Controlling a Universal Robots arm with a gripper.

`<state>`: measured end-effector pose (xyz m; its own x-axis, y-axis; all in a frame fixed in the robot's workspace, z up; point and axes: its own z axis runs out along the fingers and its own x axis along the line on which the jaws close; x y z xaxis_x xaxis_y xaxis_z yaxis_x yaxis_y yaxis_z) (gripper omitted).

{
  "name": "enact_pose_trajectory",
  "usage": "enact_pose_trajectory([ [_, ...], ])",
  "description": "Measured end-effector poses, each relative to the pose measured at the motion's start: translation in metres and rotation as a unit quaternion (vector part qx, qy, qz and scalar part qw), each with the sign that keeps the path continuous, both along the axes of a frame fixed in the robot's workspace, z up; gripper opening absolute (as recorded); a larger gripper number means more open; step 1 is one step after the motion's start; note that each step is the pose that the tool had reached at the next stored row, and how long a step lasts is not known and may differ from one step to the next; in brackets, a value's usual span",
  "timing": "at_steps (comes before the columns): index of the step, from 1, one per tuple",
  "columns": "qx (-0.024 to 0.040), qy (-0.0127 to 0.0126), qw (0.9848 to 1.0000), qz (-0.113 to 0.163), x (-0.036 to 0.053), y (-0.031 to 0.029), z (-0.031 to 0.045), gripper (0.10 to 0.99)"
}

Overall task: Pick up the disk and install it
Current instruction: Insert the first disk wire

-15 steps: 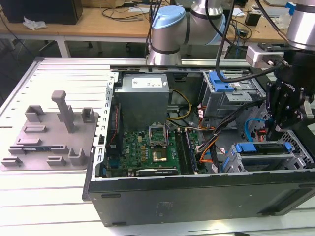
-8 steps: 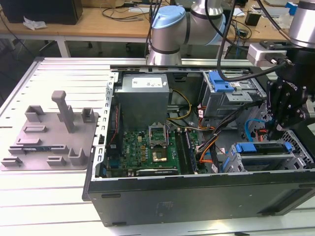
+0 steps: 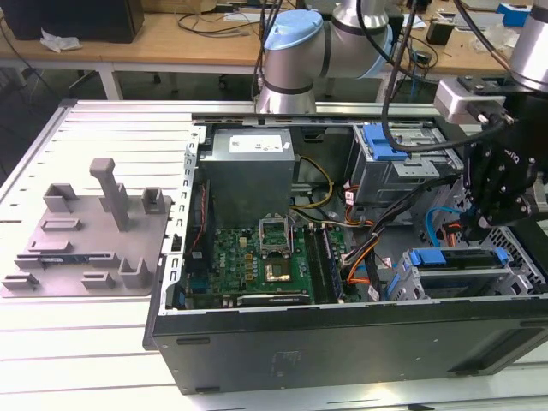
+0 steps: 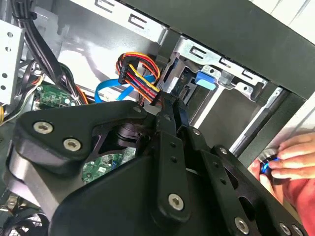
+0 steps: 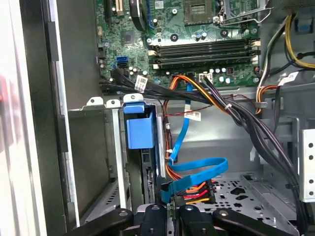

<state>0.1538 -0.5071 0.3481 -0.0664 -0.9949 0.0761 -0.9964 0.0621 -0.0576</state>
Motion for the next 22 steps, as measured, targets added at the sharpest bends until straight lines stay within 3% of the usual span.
enact_pose_trajectory([
  [2,0.0183,0.0001,0.9998,0.0,0.0007,-0.0068,0.0,0.169],
  [3,0.0197,0.0003,0.9998,0.0,0.001,-0.0074,0.0,0.169],
  [7,0.0198,0.0007,0.9998,0.0,0.0012,-0.0076,0.0,0.169],
  [11,0.0198,0.0066,0.9998,0.0,0.0042,-0.0076,0.0003,0.169],
  [15,0.0198,0.0097,0.9998,0.0,0.0058,-0.0076,0.0003,0.169],
  [22,0.0198,0.0114,0.9997,0.001,0.0081,-0.0107,0.0017,0.169],
])
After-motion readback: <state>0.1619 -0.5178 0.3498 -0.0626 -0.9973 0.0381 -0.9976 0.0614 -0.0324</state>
